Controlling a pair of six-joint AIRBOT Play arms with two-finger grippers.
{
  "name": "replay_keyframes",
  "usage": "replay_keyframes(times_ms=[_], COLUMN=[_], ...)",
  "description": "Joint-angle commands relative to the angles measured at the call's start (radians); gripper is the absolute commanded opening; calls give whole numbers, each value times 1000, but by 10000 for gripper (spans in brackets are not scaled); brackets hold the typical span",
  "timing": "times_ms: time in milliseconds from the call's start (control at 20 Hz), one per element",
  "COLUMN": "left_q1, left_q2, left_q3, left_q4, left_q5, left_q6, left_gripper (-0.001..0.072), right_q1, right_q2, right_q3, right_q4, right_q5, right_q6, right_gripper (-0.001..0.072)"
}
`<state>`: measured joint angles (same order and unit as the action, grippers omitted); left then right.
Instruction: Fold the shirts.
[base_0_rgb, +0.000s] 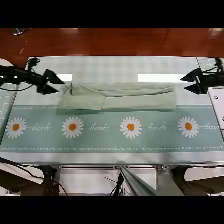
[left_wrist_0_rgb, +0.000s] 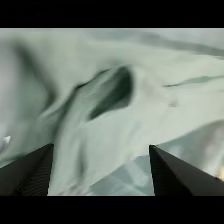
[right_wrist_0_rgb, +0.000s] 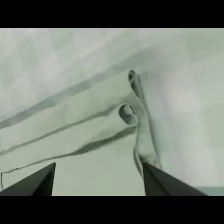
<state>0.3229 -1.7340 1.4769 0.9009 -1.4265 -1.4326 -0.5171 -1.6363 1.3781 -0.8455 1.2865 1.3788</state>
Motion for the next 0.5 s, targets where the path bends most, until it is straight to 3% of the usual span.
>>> replay_keyframes(times_ms=[0, 150, 250, 450], left_q1=[55, -12, -114, -322], left_q2=[169, 431, 594, 693], left_q3=[-82, -383, -589, -735], left_q4=[271, 180, 100, 81], left_q5=[93, 431, 585, 618], left_q6=[-111, -108, -69, -46], left_gripper=[703, 703, 703, 703], right_q1=[-55, -46, -32, 32], right_q2=[40, 39, 29, -48], right_q3=[-16, -146, -211, -219], right_q4=[-174, -138, -69, 59], right_q5=[79, -37, -118, -125], right_q6=[-4, 0, -19, -103], right_gripper=[625, 625, 625, 625])
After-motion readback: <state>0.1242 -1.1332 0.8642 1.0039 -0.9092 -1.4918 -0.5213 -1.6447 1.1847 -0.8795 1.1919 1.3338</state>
